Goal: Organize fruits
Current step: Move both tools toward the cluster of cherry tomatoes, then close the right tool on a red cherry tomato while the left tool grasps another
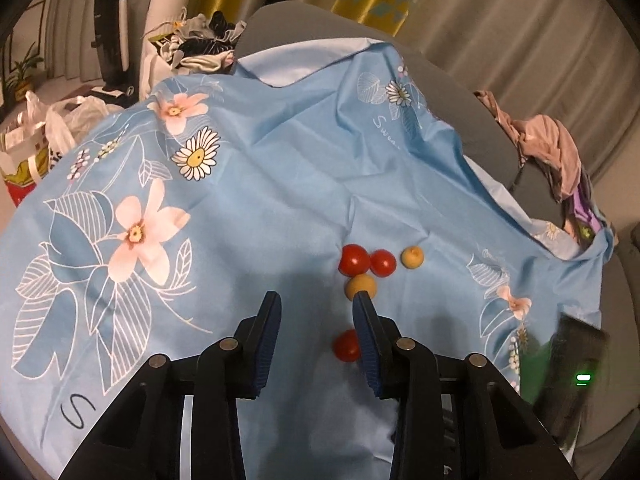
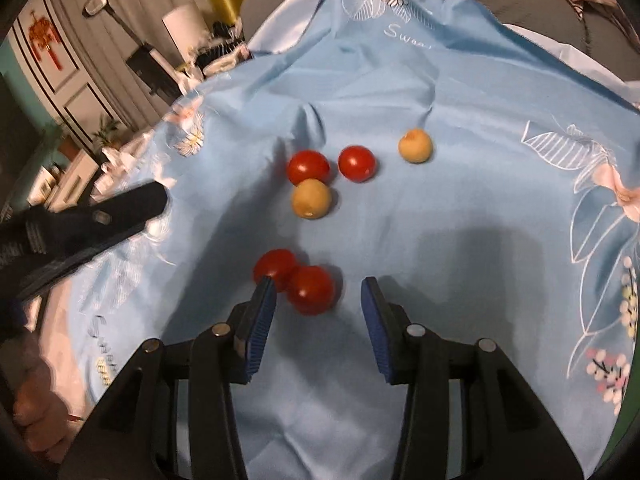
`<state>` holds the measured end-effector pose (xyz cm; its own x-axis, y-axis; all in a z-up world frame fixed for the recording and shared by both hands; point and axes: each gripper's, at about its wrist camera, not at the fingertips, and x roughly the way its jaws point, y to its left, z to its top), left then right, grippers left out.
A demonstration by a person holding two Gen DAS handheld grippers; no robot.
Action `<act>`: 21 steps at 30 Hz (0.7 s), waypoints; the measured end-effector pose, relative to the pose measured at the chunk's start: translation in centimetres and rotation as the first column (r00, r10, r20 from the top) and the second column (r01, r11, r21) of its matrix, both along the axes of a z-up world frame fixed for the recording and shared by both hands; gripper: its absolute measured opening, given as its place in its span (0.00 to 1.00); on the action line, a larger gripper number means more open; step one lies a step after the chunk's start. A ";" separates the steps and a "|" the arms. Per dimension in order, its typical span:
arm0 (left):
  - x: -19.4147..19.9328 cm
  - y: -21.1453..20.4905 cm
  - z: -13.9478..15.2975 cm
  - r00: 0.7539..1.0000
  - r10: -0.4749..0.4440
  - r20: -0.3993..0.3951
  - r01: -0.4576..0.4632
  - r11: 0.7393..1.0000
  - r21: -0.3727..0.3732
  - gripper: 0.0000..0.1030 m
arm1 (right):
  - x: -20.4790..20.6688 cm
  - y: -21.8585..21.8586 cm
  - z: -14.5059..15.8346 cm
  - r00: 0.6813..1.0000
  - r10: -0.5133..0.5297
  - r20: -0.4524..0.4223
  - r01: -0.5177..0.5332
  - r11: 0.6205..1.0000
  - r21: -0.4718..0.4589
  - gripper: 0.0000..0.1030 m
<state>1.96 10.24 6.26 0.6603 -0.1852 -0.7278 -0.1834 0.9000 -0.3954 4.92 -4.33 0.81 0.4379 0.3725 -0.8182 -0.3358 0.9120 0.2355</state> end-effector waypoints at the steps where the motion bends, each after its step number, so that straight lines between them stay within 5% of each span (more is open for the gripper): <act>1: 0.0 -0.1 0.0 1.000 -0.006 0.003 0.006 1.000 -0.003 0.36 | 0.1 0.2 -0.4 1.000 0.001 -0.005 -0.001 1.000 -0.014 0.38; 4: 0.3 -0.4 -0.2 1.000 -0.030 -0.002 0.030 0.999 -0.010 0.36 | 0.2 0.6 -0.6 1.000 0.021 -0.009 -0.021 1.000 -0.019 0.25; 8: 0.7 -1.3 -0.5 0.999 -0.050 -0.018 0.051 0.999 0.002 0.36 | 0.2 -0.8 -0.5 0.999 -0.037 -0.016 0.037 0.999 -0.038 0.25; 21: 1.8 -6.5 -2.5 0.981 -0.169 -0.091 0.180 0.975 0.130 0.36 | -2.2 -9.0 2.8 0.970 -0.240 -0.031 0.242 0.957 0.160 0.26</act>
<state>3.80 3.74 3.76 0.5664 -0.1873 -0.8026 -0.0444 0.9655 -0.2567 2.76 -13.36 3.58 0.5222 0.3843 -0.7613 -0.1076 0.9153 0.3882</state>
